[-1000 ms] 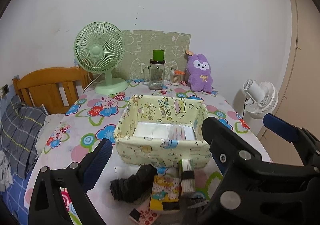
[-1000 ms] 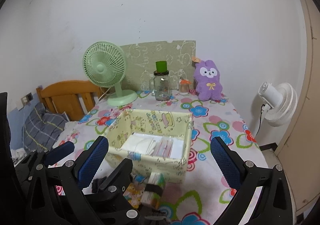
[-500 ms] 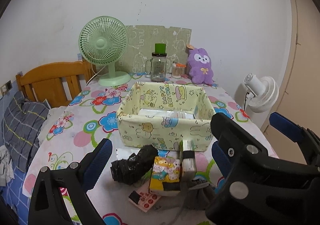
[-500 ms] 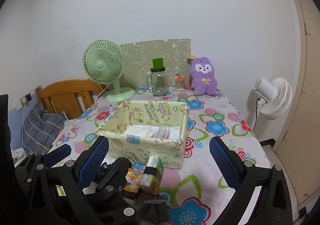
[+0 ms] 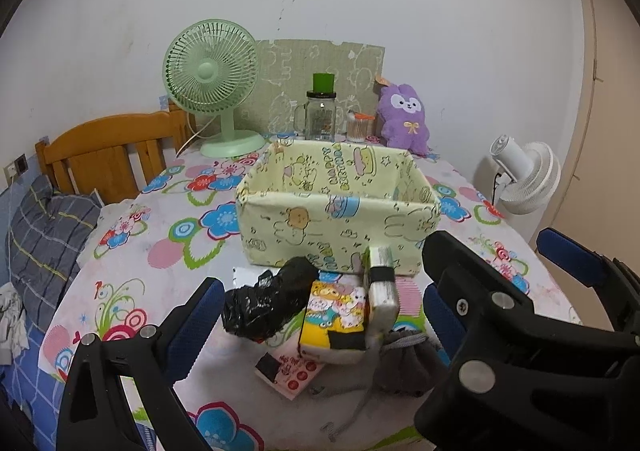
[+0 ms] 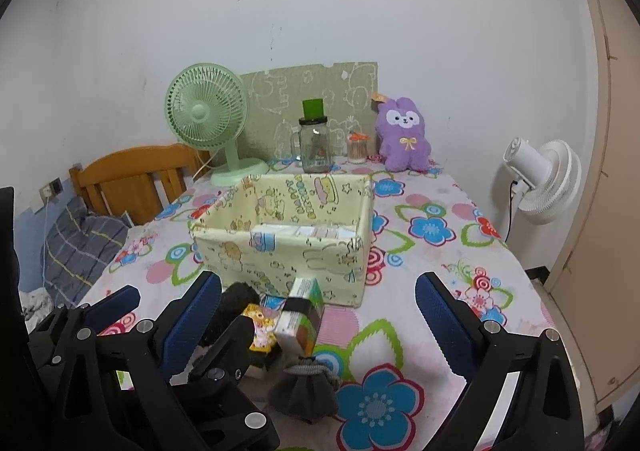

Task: Organize soft objects
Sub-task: 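Withdraw both tools from the box toward the remaining items, then grasp the white-green carton with the right gripper while the left gripper grasps the black plastic bag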

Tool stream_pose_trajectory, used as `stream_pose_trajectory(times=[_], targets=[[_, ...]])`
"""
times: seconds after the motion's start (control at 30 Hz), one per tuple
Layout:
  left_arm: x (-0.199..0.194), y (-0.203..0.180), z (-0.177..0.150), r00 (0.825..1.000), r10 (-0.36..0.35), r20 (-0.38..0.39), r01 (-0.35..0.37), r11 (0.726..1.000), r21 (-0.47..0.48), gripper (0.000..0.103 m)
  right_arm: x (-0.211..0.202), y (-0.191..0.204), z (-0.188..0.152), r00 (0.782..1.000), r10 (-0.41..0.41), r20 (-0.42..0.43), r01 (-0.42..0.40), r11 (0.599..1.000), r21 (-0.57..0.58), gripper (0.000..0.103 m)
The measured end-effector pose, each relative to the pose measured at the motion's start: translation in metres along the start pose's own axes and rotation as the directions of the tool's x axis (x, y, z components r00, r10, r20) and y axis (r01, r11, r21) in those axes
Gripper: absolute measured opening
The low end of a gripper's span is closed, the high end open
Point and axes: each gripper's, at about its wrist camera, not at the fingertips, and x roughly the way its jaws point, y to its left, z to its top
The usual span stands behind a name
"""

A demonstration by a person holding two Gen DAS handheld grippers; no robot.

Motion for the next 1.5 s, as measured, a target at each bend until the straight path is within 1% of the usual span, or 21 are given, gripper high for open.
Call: stream_pose_trajectory(times=[0.4,0.53,0.7,0.9,1.03,1.07,1.23,1.33,1.37,1.4,1.43,1.47,1.5], targets=[[0.021,0.014,-0.014,0.998,0.027,-0.049,-0.028,1.000,-0.013,0.101,0.026,0.009,-0.017,0.998,0.028,-0.064,-0.028,1.000,-0.003,0.097],[0.031,0.020,-0.016,0.996,0.043,-0.075,-0.044,0.999,-0.012,0.100,0.040,0.014,-0.020,0.994,0.038,-0.102,-0.039,0.999,-0.007,0.096],[0.045,0.027,-0.018,0.993,0.062,-0.100,-0.063,0.998,-0.013,0.100,0.058,0.018,-0.023,0.987,0.050,-0.150,-0.052,0.999,-0.005,0.090],[0.058,0.034,-0.018,0.988,0.089,-0.123,-0.089,0.996,-0.001,0.095,0.077,0.023,-0.025,0.979,0.059,-0.195,-0.062,0.998,-0.006,0.083],[0.066,0.040,-0.018,0.986,0.084,-0.146,-0.087,0.996,-0.014,0.095,0.088,0.026,-0.025,0.974,0.045,-0.221,-0.047,0.999,-0.005,0.080],[0.068,0.041,-0.018,0.985,0.085,-0.149,-0.089,0.996,-0.014,0.095,0.090,0.027,-0.025,0.974,0.041,-0.224,-0.043,0.999,-0.006,0.077],[0.078,0.043,-0.018,0.982,0.082,-0.170,-0.086,0.996,-0.015,0.094,0.099,0.028,-0.026,0.968,0.039,-0.246,-0.041,0.999,0.000,0.076],[0.081,0.042,-0.017,0.980,0.081,-0.182,-0.084,0.996,-0.006,0.092,0.104,0.029,-0.028,0.964,0.050,-0.261,-0.045,0.999,0.027,0.070],[0.081,0.041,-0.016,0.981,0.077,-0.179,-0.079,0.997,-0.002,0.092,0.105,0.028,-0.028,0.964,0.051,-0.262,-0.042,0.998,0.039,0.063],[0.081,0.041,-0.016,0.981,0.071,-0.180,-0.072,0.997,-0.002,0.092,0.107,0.028,-0.028,0.964,0.039,-0.263,-0.027,0.998,0.048,0.058],[0.082,0.042,-0.016,0.981,0.066,-0.181,-0.068,0.998,-0.003,0.092,0.108,0.027,-0.027,0.964,0.033,-0.264,-0.020,0.999,0.051,0.058],[0.083,0.042,-0.016,0.982,0.069,-0.179,-0.070,0.998,0.002,0.092,0.110,0.027,-0.027,0.962,0.029,-0.273,-0.015,0.998,0.054,0.055],[0.083,0.042,-0.016,0.982,0.075,-0.175,-0.075,0.997,0.010,0.092,0.112,0.025,-0.027,0.958,0.024,-0.285,-0.008,0.998,0.057,0.045]])
